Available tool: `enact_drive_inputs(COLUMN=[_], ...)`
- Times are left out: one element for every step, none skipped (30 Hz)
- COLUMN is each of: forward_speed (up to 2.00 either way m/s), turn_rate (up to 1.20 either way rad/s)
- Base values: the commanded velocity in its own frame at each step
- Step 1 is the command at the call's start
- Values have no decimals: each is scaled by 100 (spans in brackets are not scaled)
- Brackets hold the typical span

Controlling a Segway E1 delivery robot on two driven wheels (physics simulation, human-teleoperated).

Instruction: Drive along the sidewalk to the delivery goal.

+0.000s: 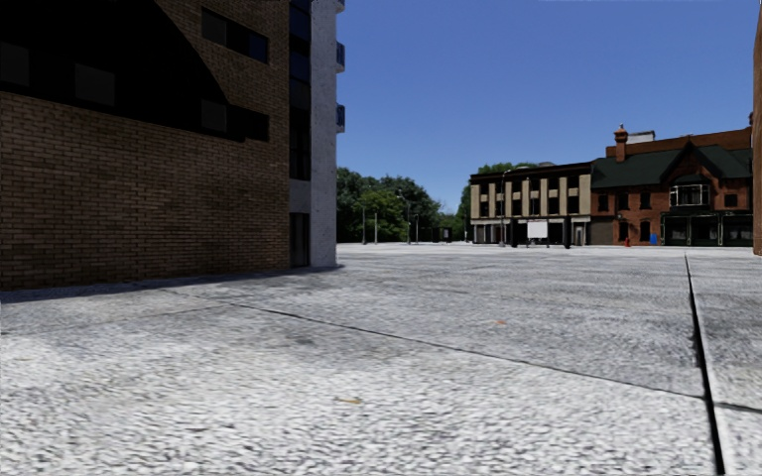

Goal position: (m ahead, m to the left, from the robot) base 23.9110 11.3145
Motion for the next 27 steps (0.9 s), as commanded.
enact_drive_inputs(forward_speed=[200, 200, 200, 200, 200, 200, 200, 200, 200, 200, 200, 200, 200, 200, 200, 200, 200, 200, 200, 200, 200, 200, 200, 200, 200, 200, 200], turn_rate=[-19, -19, -20, -20, -20, -20, -20, -20, -20, -20, -20, -20, -20, -20, -20, -20, -20, -20, -20, -20, -20, -20, -20, -20, -20, -20, -20])
